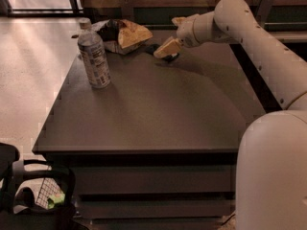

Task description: Move rxbar blueberry near brown chip bag

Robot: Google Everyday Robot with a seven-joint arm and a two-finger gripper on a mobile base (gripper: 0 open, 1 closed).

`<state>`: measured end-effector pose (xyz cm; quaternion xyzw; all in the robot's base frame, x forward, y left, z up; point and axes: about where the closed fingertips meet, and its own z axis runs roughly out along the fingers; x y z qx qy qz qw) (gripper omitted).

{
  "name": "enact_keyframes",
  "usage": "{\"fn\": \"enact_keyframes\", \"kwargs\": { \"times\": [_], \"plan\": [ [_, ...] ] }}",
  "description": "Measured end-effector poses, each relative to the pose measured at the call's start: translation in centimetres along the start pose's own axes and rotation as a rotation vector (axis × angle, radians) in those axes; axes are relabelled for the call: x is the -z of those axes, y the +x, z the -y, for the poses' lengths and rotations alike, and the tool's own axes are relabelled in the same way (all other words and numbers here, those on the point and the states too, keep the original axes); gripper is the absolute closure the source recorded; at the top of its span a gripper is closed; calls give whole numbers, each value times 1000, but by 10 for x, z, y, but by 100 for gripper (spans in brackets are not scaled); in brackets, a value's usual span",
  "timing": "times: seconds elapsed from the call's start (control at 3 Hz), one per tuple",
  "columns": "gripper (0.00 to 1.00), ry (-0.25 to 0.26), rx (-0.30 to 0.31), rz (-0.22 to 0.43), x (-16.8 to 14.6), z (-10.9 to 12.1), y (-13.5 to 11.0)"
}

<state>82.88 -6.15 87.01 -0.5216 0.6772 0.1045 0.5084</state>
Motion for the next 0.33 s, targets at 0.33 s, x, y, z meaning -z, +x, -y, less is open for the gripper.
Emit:
{"fn": "enact_keyframes", "kwargs": {
  "times": [0.33],
  "plan": [
    [0,0,0,0,0,0,0]
  ]
}}
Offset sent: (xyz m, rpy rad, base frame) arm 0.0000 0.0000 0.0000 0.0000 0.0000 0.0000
